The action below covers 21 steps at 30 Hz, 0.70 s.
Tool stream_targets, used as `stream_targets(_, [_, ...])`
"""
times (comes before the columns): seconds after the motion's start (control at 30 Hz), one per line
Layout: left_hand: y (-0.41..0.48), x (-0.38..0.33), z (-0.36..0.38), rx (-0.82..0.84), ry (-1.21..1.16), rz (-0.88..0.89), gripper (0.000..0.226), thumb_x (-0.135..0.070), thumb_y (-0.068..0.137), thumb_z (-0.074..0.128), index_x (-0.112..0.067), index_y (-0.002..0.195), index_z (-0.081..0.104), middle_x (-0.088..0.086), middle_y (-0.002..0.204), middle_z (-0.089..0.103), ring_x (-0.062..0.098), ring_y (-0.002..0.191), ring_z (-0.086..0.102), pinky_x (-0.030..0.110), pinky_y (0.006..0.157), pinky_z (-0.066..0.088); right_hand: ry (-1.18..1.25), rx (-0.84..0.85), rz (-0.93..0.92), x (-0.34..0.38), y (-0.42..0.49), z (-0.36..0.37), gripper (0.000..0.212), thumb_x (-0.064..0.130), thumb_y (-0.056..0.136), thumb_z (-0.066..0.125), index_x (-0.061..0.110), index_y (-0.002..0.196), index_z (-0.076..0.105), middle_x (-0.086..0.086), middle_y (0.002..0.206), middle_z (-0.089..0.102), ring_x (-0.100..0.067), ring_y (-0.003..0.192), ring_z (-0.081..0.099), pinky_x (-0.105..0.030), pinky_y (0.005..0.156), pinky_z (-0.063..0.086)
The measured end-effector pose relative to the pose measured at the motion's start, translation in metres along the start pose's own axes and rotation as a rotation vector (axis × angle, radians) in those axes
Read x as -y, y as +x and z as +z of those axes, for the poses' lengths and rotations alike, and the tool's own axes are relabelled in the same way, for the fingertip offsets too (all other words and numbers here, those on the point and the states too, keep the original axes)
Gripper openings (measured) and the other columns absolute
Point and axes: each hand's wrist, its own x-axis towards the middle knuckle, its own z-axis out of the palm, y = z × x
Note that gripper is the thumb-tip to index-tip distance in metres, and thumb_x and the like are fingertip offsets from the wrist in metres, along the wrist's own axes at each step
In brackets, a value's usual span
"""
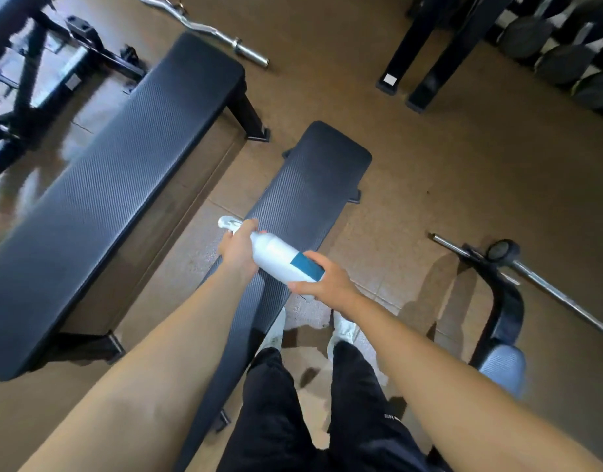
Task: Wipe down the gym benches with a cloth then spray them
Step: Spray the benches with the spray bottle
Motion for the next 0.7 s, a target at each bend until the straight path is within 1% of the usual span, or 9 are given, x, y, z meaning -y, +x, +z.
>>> stream_targets(0.07, [0.005, -0.004, 0.022, -0.015, 0.004, 0.02, 0.034, -0.011, 0.089, 0.073, -0.002, 0.118, 0.057, 0.016, 0.09, 0.067, 0.018, 0.053, 0.065, 0.024, 0.044, 0.052, 0.007, 0.001, -0.007, 0.004, 0.015, -0.018, 0.055, 0.03, 0.078, 0.085, 0.03, 0.125, 0.057, 0.012, 0.114, 0.057, -0.012, 0.101, 0.058, -0.034, 0.083, 0.055])
stream_targets(0.1, [0.007, -0.006, 0.033, -0.029, 0.001, 0.019, 0.034, -0.01, 0.089, 0.072, -0.002, 0.118, 0.057, 0.016, 0.091, 0.066, 0.019, 0.056, 0.065, 0.024, 0.044, 0.052, 0.008, 0.003, -0.016, 0.005, 0.022, -0.026, 0.055, 0.03, 0.078, 0.085, 0.029, 0.126, 0.058, 0.009, 0.115, 0.058, -0.015, 0.102, 0.059, -0.036, 0.083, 0.055])
stream_targets(0.23, [0.01, -0.014, 0.076, -0.067, 0.007, 0.004, 0.026, -0.001, 0.087, 0.06, -0.001, 0.113, 0.054, 0.014, 0.077, 0.058, 0.018, 0.054, 0.058, 0.021, 0.043, 0.047, 0.021, 0.028, -0.02, 0.003, 0.044, -0.062, 0.06, 0.032, 0.076, 0.087, 0.03, 0.128, 0.057, 0.003, 0.123, 0.056, -0.02, 0.111, 0.056, -0.042, 0.092, 0.057])
stream_targets(0.33, [0.01, -0.019, 0.111, -0.056, 0.042, 0.032, 0.029, -0.004, 0.087, 0.061, 0.001, 0.116, 0.058, 0.013, 0.078, 0.061, 0.015, 0.049, 0.062, 0.022, 0.045, 0.049, 0.032, 0.03, -0.015, 0.004, 0.056, -0.091, 0.071, 0.036, 0.077, 0.086, 0.031, 0.138, 0.05, 0.004, 0.132, 0.053, -0.018, 0.119, 0.053, -0.038, 0.096, 0.055])
stream_targets(0.43, [0.011, -0.017, 0.149, -0.032, 0.058, 0.077, 0.035, -0.015, 0.089, 0.073, -0.005, 0.12, 0.059, 0.016, 0.097, 0.068, 0.02, 0.067, 0.069, 0.028, 0.053, 0.057, 0.073, 0.012, -0.005, 0.006, 0.069, -0.125, 0.072, 0.034, 0.079, 0.084, 0.03, 0.14, 0.047, 0.005, 0.128, 0.051, -0.017, 0.117, 0.052, -0.034, 0.095, 0.054])
stream_targets(0.5, [0.013, -0.015, 0.175, -0.014, 0.065, 0.093, 0.027, -0.023, 0.09, 0.078, -0.016, 0.109, 0.06, 0.018, 0.105, 0.069, 0.024, 0.079, 0.071, 0.036, 0.066, 0.064, 0.088, 0.017, -0.011, 0.008, 0.078, -0.149, 0.071, 0.036, 0.078, 0.084, 0.032, 0.139, 0.048, 0.006, 0.126, 0.052, -0.017, 0.115, 0.054, -0.039, 0.097, 0.054])
stream_targets(0.57, [0.016, -0.015, 0.2, -0.029, 0.06, 0.076, 0.027, -0.028, 0.089, 0.08, -0.021, 0.103, 0.058, 0.017, 0.109, 0.068, 0.025, 0.084, 0.07, 0.041, 0.076, 0.064, 0.071, 0.044, -0.017, 0.008, 0.09, -0.173, 0.069, 0.038, 0.078, 0.083, 0.032, 0.137, 0.048, 0.005, 0.127, 0.053, -0.015, 0.115, 0.054, -0.041, 0.097, 0.055])
stream_targets(0.63, [0.02, -0.015, 0.223, -0.068, 0.06, 0.065, 0.028, -0.029, 0.089, 0.079, -0.02, 0.103, 0.057, 0.015, 0.105, 0.067, 0.024, 0.081, 0.068, 0.039, 0.073, 0.063, 0.075, 0.072, -0.043, 0.009, 0.101, -0.197, 0.062, 0.034, 0.08, 0.083, 0.032, 0.132, 0.05, 0.005, 0.124, 0.053, -0.014, 0.113, 0.054, -0.038, 0.095, 0.055])
stream_targets(0.7, [0.025, -0.013, 0.244, -0.108, 0.098, 0.05, 0.031, -0.03, 0.09, 0.076, -0.018, 0.11, 0.056, 0.014, 0.103, 0.068, 0.024, 0.083, 0.068, 0.038, 0.073, 0.062, 0.079, 0.093, -0.077, 0.006, 0.113, -0.218, 0.058, 0.032, 0.08, 0.083, 0.032, 0.128, 0.051, 0.005, 0.122, 0.055, -0.013, 0.112, 0.055, -0.033, 0.092, 0.055])
